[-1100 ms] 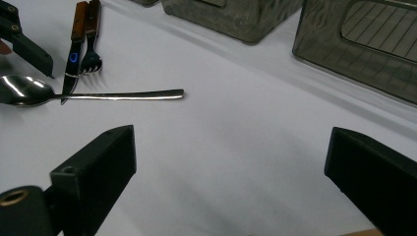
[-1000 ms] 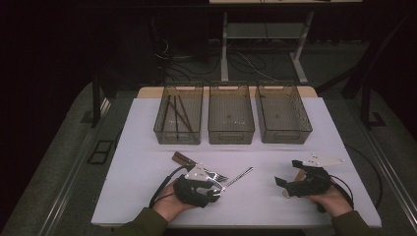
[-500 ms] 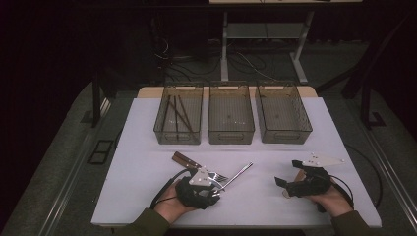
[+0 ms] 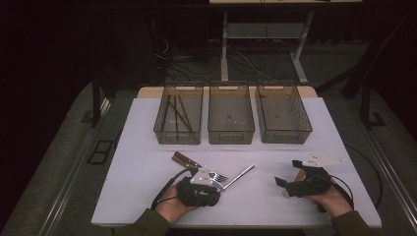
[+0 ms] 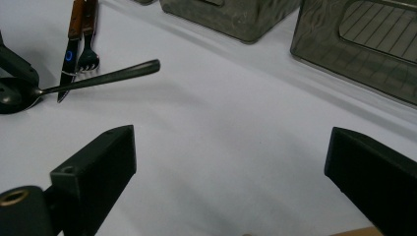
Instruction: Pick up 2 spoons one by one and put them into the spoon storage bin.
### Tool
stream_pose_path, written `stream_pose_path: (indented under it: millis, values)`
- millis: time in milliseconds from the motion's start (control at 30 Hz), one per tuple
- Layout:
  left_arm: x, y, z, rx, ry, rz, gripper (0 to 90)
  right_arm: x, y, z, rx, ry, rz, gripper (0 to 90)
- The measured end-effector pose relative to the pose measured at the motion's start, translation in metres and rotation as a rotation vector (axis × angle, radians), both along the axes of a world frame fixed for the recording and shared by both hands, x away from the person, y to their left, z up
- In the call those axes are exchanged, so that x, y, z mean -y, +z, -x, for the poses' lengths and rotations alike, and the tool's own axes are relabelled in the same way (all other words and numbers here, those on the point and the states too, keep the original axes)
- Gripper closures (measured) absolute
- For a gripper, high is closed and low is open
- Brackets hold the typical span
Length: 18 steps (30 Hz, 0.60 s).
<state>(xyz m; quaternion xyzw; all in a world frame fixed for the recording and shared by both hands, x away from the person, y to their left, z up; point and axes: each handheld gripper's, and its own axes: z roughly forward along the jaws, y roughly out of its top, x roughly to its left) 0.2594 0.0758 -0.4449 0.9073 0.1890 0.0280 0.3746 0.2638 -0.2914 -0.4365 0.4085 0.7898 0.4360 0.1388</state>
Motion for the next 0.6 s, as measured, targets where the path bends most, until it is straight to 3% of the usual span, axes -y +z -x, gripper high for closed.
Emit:
stream_pose_path:
  millis: [133, 333, 600]
  values:
    - [-0.0009, 0.0023, -0.0005, 0.001, -0.001, 0.010, 79.3, -0.0002, -0.0001, 0.0001, 0.000, 0.001, 0.002, 5.3]
    - [-0.0004, 0.0055, 0.0005, -0.014, -0.007, 0.057, 86.4, -0.0001, 0.0002, 0.0002, 0.003, -0.001, 0.005, 5.3]
    - [-0.0009, 0.0074, 0.0010, -0.015, -0.007, 0.066, 88.3, 0.0002, 0.0005, 0.0003, 0.004, 0.001, 0.004, 5.3]
